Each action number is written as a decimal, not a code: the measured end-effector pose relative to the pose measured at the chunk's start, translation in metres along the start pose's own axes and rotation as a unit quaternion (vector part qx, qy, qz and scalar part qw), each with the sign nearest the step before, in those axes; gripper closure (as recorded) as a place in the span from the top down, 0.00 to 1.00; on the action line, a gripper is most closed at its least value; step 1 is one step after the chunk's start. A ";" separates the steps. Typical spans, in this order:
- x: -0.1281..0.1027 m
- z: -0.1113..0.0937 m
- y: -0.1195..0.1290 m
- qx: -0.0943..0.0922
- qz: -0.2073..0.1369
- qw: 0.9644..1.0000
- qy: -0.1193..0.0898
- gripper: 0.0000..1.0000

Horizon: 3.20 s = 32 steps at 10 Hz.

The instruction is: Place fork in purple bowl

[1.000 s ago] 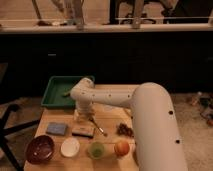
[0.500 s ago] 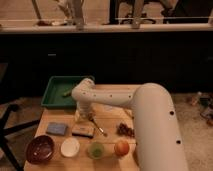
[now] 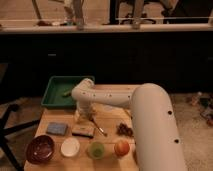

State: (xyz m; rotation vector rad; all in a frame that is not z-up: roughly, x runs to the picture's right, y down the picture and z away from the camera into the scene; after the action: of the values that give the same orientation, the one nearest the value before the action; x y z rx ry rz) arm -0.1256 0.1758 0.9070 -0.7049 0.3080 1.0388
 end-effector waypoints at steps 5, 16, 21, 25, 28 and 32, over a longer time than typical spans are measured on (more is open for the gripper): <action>0.000 -0.003 -0.005 0.003 0.002 1.000 -0.001 0.29; 0.000 -0.031 -0.001 -0.008 -0.017 1.000 -0.024 0.00; -0.009 -0.066 -0.014 -0.008 -0.027 0.998 -0.058 0.00; -0.015 -0.100 -0.020 -0.004 -0.039 0.995 -0.089 0.00; -0.018 -0.124 -0.020 -0.003 -0.050 0.992 -0.112 0.00; -0.021 -0.151 -0.023 0.001 -0.058 0.988 -0.141 0.00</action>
State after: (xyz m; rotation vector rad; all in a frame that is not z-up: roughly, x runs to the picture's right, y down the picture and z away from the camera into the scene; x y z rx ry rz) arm -0.1024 0.0544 0.8152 -0.5584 0.0230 1.0115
